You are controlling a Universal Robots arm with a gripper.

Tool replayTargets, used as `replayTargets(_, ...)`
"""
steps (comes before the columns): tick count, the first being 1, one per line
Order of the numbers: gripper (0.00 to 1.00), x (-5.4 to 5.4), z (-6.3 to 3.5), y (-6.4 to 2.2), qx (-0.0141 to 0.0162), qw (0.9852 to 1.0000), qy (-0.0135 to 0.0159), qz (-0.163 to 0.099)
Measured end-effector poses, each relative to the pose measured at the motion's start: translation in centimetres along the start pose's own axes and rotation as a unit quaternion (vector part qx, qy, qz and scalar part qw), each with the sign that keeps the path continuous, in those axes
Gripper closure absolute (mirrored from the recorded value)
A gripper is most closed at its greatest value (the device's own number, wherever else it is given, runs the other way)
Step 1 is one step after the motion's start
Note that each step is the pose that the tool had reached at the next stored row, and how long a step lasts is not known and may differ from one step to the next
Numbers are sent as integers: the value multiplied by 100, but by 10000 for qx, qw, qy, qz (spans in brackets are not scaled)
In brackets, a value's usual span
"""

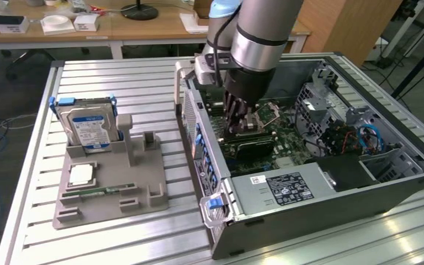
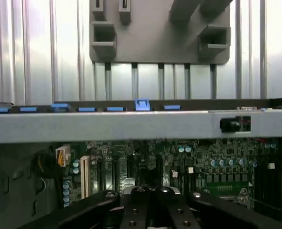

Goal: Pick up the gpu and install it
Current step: 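Press down on the gpu until it lock into place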

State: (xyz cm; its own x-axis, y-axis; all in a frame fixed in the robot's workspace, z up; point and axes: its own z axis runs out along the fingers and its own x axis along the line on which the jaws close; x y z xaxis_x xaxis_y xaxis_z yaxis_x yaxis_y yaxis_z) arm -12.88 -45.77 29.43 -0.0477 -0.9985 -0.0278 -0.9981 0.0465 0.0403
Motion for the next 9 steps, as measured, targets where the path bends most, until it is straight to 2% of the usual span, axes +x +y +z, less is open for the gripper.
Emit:
replayTargets(7,89,-6,91,-155,9,10000,38,-69)
replayTargets(9,89,-7,124,-210,10,9999,56,-86)
